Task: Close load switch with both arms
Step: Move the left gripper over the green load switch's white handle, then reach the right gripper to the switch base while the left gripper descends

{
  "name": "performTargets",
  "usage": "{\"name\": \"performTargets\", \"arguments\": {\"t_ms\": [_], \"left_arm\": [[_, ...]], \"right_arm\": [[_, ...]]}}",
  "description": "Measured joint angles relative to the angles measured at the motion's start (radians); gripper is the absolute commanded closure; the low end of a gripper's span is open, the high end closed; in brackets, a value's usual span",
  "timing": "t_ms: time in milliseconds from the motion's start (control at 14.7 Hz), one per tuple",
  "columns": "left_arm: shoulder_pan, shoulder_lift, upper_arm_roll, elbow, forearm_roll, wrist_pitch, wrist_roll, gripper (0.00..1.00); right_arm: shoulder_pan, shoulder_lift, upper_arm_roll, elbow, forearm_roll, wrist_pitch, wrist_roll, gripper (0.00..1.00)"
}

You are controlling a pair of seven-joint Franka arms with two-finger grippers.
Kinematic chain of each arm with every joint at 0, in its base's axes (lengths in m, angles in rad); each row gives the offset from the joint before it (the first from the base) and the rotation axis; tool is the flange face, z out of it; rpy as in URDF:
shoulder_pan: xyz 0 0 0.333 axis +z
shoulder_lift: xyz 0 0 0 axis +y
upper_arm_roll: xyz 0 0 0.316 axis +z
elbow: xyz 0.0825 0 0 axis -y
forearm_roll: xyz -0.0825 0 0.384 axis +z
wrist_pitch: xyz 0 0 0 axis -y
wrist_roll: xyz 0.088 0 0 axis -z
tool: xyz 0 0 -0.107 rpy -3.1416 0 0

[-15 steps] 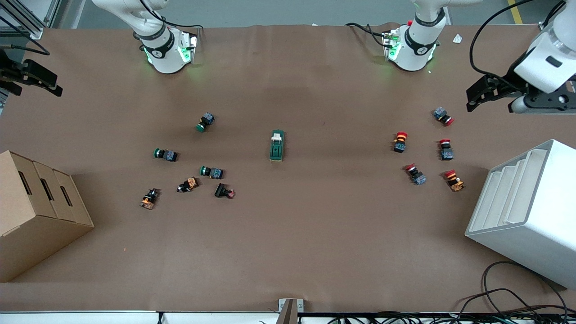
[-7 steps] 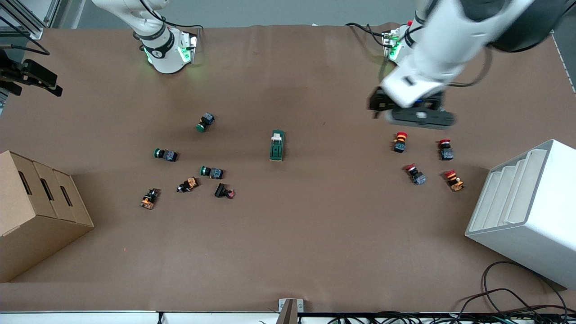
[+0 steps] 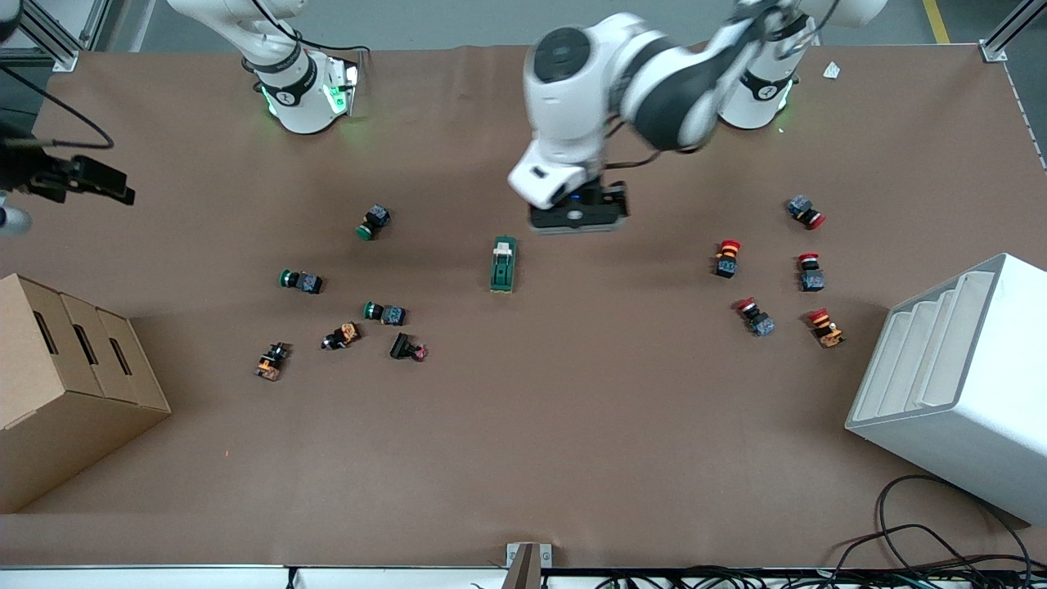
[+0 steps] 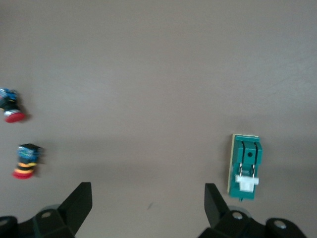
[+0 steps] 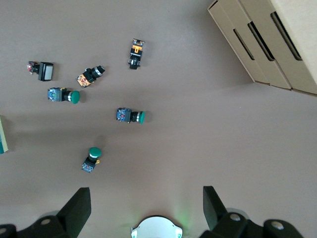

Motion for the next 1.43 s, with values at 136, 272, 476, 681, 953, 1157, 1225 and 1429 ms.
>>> {"name": "performTargets", "arguments": {"t_ms": [136,272,476,681,953,1157,1225,1429], "left_arm": [[-0.077,0.086,0.000,-0.001,0.099,0.069,-0.186,0.00],[-0.146,0.160,0.000,0.000,0.199,0.124,-0.353,0.00],[-0.226,0.243,0.000,0.000,0.332,0.167,-0.545,0.00],[-0.278,0.314,0.000,0.000,0.489,0.204,-0.732,0.00],[-0.327,0.353,-0.001,0.003,0.619,0.214,-0.911,0.00],[-0.345,0.354,-0.001,-0.007,0.694,0.215,-0.987,0.00],[-0.347,0.356,-0.001,-0.022,0.734,0.224,-1.022,0.01],[-0.348,0.365,-0.001,-0.079,0.876,0.263,-1.161,0.01]], "right_arm": [[-0.002,0.034,0.000,0.001,0.000,0.017,-0.018,0.00],[-0.001,0.051,0.004,0.002,0.005,0.020,-0.011,0.00],[0.007,0.072,0.012,0.000,0.124,0.043,0.182,0.00],[0.067,0.117,0.018,-0.007,0.168,0.112,0.406,0.00],[0.175,0.183,0.024,-0.020,0.186,0.235,0.702,0.00],[0.280,0.209,0.029,-0.091,0.244,0.394,0.951,0.00],[0.312,0.212,0.030,-0.123,0.264,0.445,1.006,0.00],[0.394,0.217,0.031,-0.235,0.341,0.610,1.104,0.00]]}}
